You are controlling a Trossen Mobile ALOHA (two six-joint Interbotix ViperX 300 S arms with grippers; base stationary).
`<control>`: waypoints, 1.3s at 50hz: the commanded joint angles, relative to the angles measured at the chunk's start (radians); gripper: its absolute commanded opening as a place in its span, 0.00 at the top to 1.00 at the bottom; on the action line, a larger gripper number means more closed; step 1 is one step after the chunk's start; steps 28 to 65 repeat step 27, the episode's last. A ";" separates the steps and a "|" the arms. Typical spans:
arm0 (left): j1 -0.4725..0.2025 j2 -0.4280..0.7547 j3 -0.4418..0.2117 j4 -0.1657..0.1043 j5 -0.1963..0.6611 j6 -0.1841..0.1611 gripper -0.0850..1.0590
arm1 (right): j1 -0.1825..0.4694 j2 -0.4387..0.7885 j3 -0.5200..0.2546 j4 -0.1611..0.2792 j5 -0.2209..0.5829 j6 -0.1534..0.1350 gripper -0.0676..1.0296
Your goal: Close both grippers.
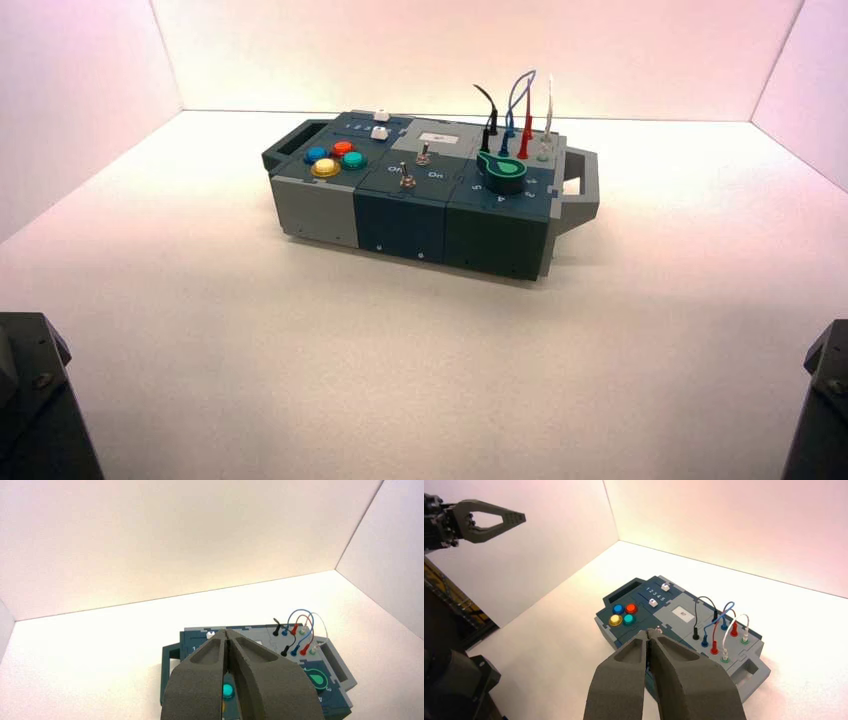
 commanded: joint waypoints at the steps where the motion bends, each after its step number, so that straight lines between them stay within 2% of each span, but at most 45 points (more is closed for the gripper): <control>1: -0.005 0.017 -0.031 0.000 -0.011 0.002 0.95 | -0.005 0.014 -0.023 0.002 -0.003 0.003 0.96; 24: -0.005 0.097 -0.071 0.000 -0.017 0.003 0.95 | -0.003 0.009 -0.009 0.000 0.040 -0.003 0.96; 65: -0.005 0.098 -0.074 0.000 -0.017 0.003 0.95 | -0.005 0.008 -0.011 0.000 0.041 -0.003 0.96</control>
